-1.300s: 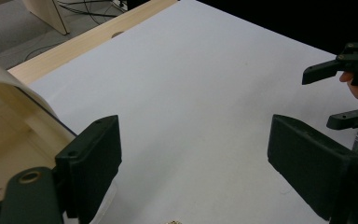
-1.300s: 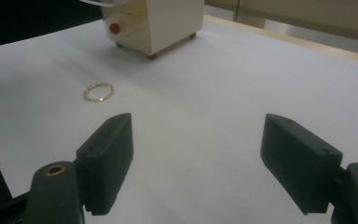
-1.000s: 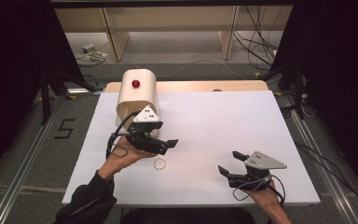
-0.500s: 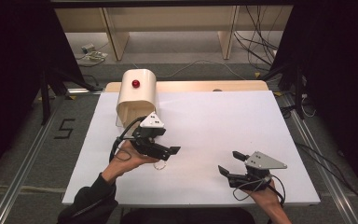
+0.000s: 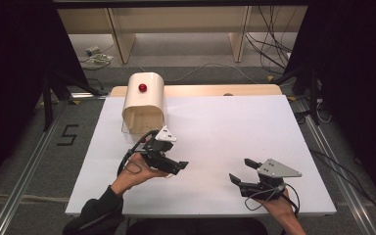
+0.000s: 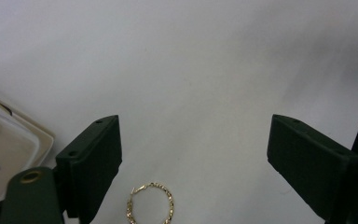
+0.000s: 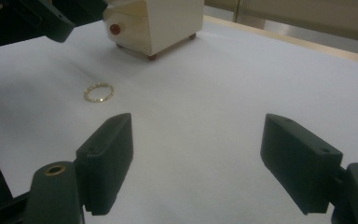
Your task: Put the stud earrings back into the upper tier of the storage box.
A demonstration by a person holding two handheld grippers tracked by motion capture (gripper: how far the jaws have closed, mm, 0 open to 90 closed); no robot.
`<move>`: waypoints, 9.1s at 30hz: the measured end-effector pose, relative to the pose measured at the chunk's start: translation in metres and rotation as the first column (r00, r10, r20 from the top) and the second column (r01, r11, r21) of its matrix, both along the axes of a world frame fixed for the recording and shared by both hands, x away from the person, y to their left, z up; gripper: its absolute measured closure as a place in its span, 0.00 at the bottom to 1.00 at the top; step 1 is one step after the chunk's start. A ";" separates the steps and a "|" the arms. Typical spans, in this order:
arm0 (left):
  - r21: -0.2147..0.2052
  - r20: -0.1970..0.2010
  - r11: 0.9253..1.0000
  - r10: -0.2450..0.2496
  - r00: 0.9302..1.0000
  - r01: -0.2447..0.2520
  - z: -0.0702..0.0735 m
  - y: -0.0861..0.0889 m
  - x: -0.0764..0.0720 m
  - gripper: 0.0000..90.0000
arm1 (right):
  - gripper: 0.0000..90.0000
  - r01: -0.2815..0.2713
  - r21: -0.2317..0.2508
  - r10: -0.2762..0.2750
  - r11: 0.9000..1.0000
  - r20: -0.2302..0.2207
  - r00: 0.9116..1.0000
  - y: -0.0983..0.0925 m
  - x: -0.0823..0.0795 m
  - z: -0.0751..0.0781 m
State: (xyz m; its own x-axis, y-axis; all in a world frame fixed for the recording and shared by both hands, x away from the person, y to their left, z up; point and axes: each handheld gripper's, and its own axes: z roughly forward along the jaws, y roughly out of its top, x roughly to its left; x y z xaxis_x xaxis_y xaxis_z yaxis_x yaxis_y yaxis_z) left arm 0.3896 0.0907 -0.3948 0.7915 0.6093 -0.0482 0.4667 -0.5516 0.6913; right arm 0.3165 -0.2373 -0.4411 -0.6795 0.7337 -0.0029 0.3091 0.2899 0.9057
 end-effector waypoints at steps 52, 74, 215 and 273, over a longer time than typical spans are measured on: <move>0.229 -0.100 0.968 0.132 0.986 -0.107 -0.053 0.015 0.013 0.58 | 0.29 0.000 -0.001 0.000 1.000 -0.001 1.000 0.000 0.000 0.000; 0.271 -0.139 0.954 0.170 0.975 -0.128 -0.073 0.018 0.020 0.74 | 0.29 0.001 -0.002 -0.001 1.000 -0.004 1.000 0.001 0.000 0.000; -0.159 0.173 0.961 0.253 0.952 -0.227 0.077 0.082 0.025 0.95 | 0.29 0.005 -0.010 -0.005 1.000 -0.010 1.000 0.001 0.001 -0.001; -0.214 0.124 0.928 0.337 0.933 -0.306 0.062 0.103 0.037 0.51 | 0.29 0.003 -0.009 -0.003 1.000 -0.007 1.000 0.001 0.000 -0.001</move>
State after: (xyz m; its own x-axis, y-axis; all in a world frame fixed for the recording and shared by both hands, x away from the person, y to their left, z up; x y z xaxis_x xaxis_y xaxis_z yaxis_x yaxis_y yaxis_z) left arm 0.4266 0.1942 -0.3323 0.5611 0.8240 -0.0788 0.4754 -0.2429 0.8456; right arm 0.3168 -0.2367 -0.4422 -0.6774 0.7356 -0.0047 0.3163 0.2971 0.9009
